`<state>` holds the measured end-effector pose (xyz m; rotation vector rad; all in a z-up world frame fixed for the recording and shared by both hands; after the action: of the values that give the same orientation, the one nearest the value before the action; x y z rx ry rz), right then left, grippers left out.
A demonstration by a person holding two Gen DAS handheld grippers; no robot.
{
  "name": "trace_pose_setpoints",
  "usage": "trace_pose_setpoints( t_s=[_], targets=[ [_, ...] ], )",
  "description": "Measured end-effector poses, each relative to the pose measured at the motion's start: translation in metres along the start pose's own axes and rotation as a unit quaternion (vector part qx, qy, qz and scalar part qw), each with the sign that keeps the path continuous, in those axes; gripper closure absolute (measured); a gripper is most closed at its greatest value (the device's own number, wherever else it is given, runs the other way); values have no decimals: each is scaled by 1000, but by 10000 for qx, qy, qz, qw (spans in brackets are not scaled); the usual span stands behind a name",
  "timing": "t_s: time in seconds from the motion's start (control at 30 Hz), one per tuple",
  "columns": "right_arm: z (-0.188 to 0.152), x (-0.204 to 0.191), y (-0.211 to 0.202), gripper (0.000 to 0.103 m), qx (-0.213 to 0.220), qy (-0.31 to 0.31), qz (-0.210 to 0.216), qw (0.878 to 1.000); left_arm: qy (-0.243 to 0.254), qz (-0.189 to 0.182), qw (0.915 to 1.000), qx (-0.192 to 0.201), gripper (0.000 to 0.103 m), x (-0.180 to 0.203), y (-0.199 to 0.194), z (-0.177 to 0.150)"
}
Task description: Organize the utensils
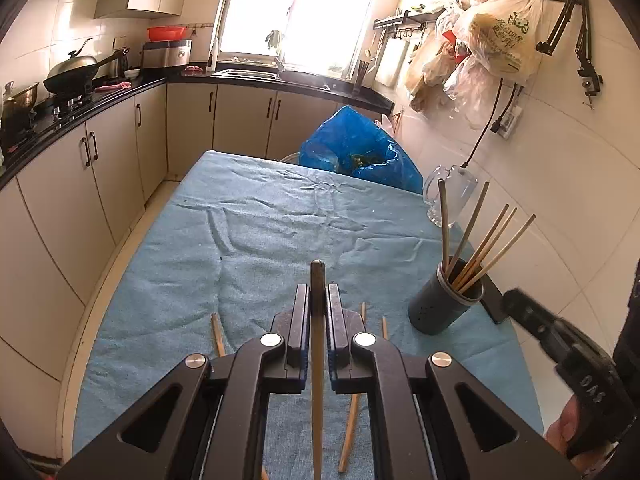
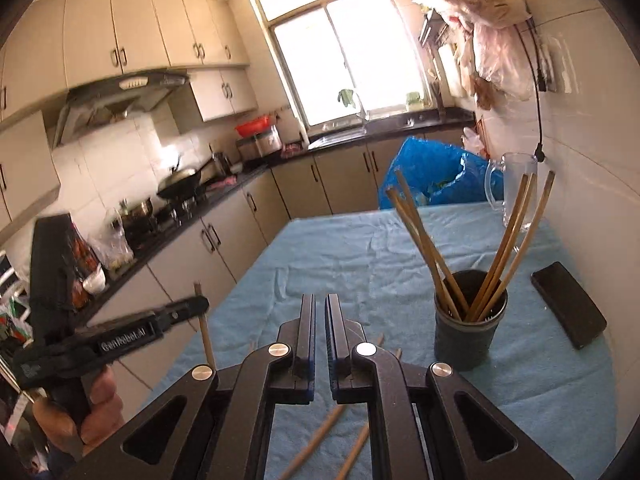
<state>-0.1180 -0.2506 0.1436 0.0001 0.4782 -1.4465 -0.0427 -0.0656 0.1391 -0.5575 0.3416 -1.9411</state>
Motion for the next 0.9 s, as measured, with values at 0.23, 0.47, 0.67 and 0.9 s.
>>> trace_pose_setpoints(
  t_s=[0.23, 0.47, 0.67, 0.9],
  targets=[
    [-30, 15, 55, 71, -1001, 329, -104, 9944, -118, 47, 9999, -48, 96, -9, 4, -3],
    [-67, 34, 132, 71, -1915, 179, -744, 9785, -287, 38, 9995, -99, 96, -27, 7, -4],
    [-80, 55, 182, 71, -2444, 57, -1186, 9624, -379, 31, 9992, -146, 96, -38, 11, -5],
    [-91, 72, 208, 79, -2953, -45, -1490, 9437, -408, -18, 9990, -171, 96, -42, 14, -5]
  ],
)
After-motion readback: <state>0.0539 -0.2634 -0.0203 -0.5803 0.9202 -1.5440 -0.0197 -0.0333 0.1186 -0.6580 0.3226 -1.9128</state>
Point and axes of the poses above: each gripper's, at about its wrist camera, not at the fingertips, and y roughly the way its jaws point, x to its right, z to its top, the point moved 3 cm from there along y, roughly the way its jaws point, and after that the axes turned 11 degrees about x, right-handed, at the moved point
